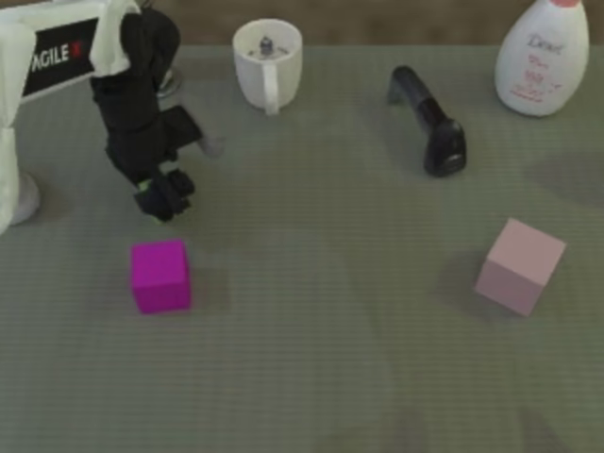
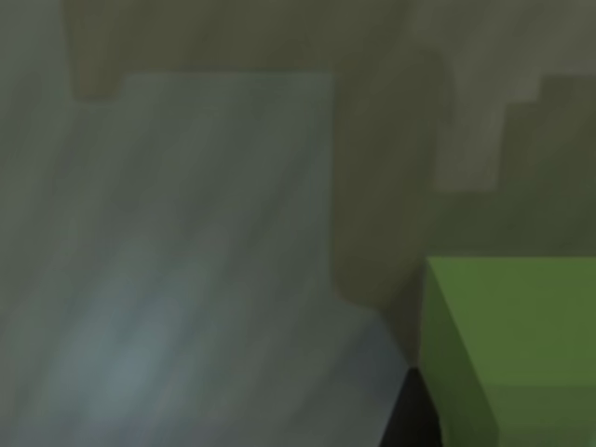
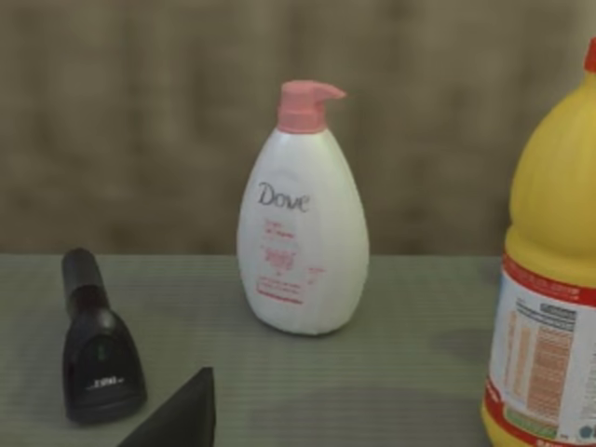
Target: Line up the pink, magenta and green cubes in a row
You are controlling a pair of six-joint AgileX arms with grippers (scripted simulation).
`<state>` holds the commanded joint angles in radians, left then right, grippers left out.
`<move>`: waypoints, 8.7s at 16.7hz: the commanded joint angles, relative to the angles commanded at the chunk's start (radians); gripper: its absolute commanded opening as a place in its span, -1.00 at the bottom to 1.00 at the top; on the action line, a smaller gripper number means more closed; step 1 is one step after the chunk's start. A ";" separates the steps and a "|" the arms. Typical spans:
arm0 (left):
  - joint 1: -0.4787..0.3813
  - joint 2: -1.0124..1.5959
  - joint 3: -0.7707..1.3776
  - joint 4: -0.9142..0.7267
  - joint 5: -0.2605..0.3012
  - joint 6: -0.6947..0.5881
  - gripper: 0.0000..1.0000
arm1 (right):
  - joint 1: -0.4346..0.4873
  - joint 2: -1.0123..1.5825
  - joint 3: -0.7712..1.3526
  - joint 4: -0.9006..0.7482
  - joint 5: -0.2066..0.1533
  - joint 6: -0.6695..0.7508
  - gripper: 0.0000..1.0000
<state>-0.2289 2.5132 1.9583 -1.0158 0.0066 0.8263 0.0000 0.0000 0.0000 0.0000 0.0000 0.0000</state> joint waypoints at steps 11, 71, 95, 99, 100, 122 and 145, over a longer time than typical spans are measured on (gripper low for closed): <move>0.011 -0.062 0.088 -0.137 0.015 -0.014 -1.00 | 0.000 0.000 0.000 0.000 0.000 0.000 1.00; -0.675 -0.062 0.035 -0.078 0.010 -0.146 1.00 | 0.000 0.000 0.000 0.000 0.000 0.000 1.00; -0.549 -0.182 0.102 -0.267 0.004 -0.366 1.00 | 0.000 0.000 0.000 0.000 0.000 0.000 1.00; -0.407 -0.285 -0.084 -0.203 0.003 -0.664 1.00 | 0.000 0.000 0.000 0.000 0.000 0.000 1.00; -0.369 -0.312 -0.136 -0.187 0.003 -0.751 1.00 | 0.000 0.000 0.000 0.000 0.000 0.000 1.00; -0.099 -0.437 -0.610 0.175 -0.005 -1.291 1.00 | 0.000 0.000 0.000 0.000 0.000 0.000 1.00; -0.098 -0.392 -0.666 0.274 -0.004 -1.290 -1.00 | 0.000 0.000 0.000 0.000 0.000 0.000 1.00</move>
<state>-0.3271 2.1207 1.2921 -0.7421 0.0023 -0.4636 0.0000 0.0000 0.0000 0.0000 0.0000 0.0000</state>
